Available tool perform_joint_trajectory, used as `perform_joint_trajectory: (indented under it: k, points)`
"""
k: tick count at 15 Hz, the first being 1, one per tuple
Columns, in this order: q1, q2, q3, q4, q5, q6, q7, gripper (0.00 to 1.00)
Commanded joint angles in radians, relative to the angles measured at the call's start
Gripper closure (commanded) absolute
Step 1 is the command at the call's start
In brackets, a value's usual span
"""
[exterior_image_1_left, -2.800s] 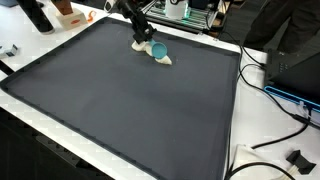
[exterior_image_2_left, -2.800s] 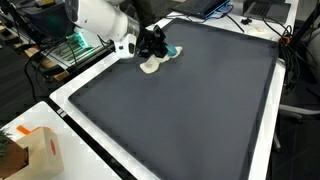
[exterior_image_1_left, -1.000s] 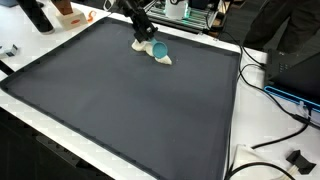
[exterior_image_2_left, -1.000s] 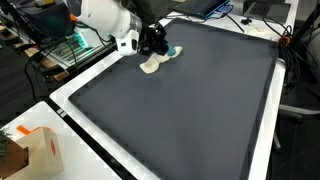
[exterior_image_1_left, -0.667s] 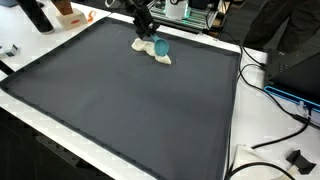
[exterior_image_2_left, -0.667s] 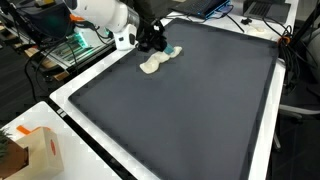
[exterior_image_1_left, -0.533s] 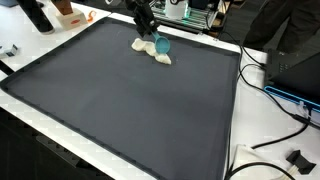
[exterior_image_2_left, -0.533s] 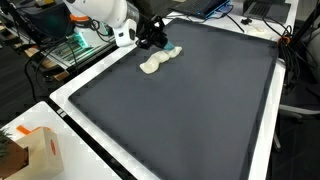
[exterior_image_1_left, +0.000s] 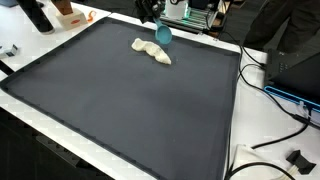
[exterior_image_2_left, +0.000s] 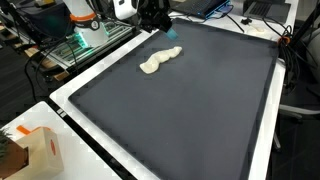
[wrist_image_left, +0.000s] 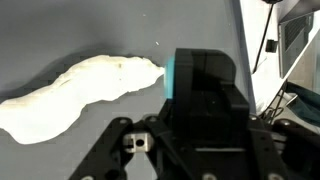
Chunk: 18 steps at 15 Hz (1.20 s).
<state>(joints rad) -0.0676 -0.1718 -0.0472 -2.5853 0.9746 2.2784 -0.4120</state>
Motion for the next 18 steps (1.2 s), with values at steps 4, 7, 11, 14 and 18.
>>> perform_joint_trajectory:
  k: [4,7,11,14,18]
  points:
    - [0.008,-0.173,0.065,-0.002,-0.328,-0.01,0.417,0.75]
    - [0.012,-0.215,0.078,0.026,-0.456,-0.064,0.552,0.75]
    - [0.023,-0.256,0.093,0.071,-0.577,-0.145,0.67,0.75]
    - [0.029,-0.279,0.11,0.105,-0.636,-0.199,0.723,0.75]
    - [0.025,-0.29,0.15,0.153,-0.728,-0.259,0.808,0.75]
